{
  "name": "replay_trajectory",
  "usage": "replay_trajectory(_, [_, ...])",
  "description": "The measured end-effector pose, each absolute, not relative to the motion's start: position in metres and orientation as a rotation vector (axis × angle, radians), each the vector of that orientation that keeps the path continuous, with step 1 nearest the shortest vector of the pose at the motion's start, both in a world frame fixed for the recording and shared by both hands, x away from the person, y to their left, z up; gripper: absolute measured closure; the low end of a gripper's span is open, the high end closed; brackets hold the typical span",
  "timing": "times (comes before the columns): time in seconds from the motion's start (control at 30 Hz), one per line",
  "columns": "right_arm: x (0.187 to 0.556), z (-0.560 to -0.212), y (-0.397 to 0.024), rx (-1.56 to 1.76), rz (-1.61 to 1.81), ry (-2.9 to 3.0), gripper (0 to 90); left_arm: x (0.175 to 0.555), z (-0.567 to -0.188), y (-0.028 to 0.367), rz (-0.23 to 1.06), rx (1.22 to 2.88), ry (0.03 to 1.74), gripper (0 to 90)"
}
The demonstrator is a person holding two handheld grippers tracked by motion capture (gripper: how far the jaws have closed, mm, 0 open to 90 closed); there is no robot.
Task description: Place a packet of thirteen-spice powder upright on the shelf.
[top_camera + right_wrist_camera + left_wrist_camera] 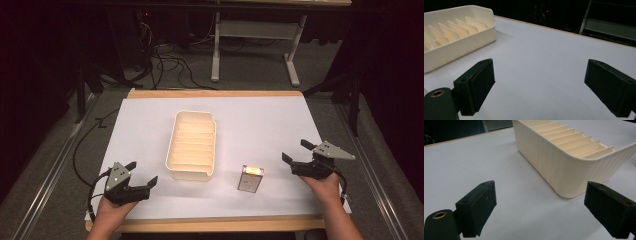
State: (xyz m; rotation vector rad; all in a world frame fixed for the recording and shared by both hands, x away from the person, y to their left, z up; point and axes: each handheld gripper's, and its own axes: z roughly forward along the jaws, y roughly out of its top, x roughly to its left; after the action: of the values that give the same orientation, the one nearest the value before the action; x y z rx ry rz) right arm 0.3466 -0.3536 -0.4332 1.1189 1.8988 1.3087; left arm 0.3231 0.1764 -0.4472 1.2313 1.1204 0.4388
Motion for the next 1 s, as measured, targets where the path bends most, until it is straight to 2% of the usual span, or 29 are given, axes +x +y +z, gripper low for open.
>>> replay_trajectory(0.13, [0.345,-0.434,-0.357,1.144,1.301,1.884,3.6,0.327,-0.447,0.174,0.438,1.233,1.122,11.4])
replay_trajectory(1.0, [0.341,-0.43,-0.36,1.183,1.333,1.894,0.0,0.332,-0.449,0.166,0.432,1.257,1.114,11.5])
